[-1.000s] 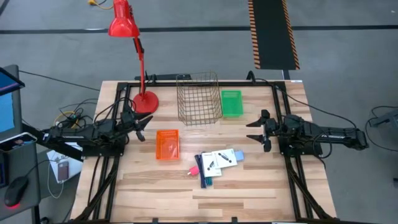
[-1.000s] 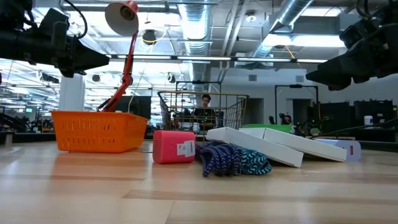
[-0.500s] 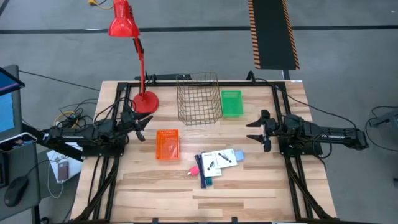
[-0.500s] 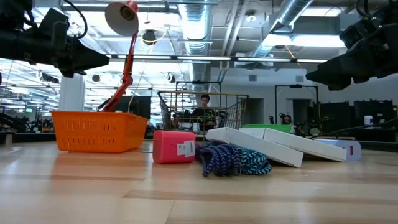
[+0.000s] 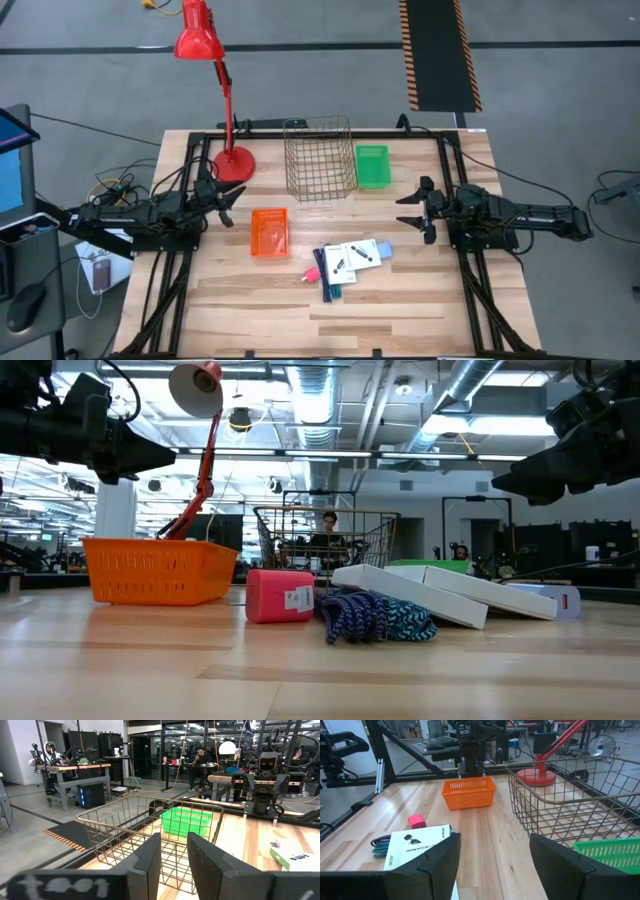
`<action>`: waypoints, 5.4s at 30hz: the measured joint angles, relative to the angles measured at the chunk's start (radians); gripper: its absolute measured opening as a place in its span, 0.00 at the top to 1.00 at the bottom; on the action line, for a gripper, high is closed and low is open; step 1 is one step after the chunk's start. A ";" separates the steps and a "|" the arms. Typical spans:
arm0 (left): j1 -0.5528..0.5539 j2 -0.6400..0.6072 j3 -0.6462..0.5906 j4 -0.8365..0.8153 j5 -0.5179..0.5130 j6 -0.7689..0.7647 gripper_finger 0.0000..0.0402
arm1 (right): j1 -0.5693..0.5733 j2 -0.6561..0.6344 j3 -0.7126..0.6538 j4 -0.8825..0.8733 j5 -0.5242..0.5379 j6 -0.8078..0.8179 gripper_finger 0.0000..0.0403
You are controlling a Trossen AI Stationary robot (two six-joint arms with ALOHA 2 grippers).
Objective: Pick and place items into bin
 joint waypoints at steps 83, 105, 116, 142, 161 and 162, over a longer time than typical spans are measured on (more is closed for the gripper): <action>0.000 0.000 0.000 0.000 0.000 0.000 0.80 | 0.787 0.935 0.512 -0.007 0.998 -0.133 0.42; 0.000 0.000 0.000 0.000 0.000 0.000 0.80 | 0.878 1.332 0.512 0.280 0.963 0.021 0.42; 0.000 0.000 0.000 0.000 0.000 0.000 0.80 | 0.876 1.493 0.547 0.300 0.935 0.045 0.42; 0.000 0.000 0.000 0.000 0.000 0.000 0.80 | 0.848 1.637 0.614 0.225 0.939 0.045 0.42; 0.000 0.000 0.000 0.000 0.000 0.000 0.80 | 0.787 1.637 0.614 0.209 0.883 0.045 0.42; 0.000 0.000 0.000 0.000 0.000 0.000 0.80 | 0.784 1.636 0.614 0.209 0.882 0.045 0.42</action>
